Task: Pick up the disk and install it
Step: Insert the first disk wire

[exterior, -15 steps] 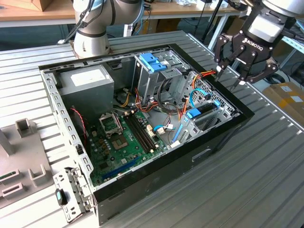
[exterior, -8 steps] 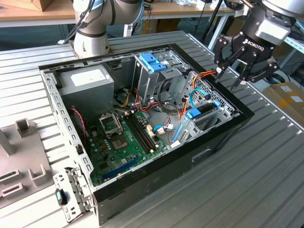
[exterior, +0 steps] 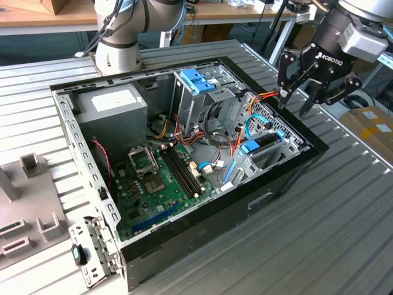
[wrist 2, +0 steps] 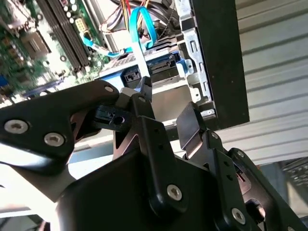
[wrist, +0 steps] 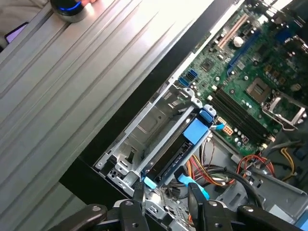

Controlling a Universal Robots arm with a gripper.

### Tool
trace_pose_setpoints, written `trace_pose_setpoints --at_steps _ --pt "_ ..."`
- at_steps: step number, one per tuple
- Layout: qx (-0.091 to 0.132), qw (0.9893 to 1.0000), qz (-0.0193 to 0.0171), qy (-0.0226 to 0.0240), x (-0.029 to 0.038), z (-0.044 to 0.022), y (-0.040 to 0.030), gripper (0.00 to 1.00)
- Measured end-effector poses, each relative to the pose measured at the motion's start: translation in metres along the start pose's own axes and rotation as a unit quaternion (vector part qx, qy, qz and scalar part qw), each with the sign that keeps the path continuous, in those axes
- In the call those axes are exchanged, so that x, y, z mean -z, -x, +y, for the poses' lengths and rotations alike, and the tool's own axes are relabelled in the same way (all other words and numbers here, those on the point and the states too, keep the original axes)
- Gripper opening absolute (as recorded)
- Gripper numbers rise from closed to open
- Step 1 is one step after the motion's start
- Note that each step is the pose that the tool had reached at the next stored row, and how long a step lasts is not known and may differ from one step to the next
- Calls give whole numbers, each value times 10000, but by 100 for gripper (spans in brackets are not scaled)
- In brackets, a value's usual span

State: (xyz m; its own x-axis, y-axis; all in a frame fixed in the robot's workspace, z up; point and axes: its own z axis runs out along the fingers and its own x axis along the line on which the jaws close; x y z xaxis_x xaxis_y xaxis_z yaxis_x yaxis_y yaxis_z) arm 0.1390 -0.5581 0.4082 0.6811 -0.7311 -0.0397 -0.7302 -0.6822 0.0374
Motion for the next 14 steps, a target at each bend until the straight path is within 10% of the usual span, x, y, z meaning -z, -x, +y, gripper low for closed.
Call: trace_pose_setpoints --at_steps 8,14 --pt "692 9976 25 27 -2 -2 -2 48" --pt "1319 9912 49 52 -6 -14 -13 48"
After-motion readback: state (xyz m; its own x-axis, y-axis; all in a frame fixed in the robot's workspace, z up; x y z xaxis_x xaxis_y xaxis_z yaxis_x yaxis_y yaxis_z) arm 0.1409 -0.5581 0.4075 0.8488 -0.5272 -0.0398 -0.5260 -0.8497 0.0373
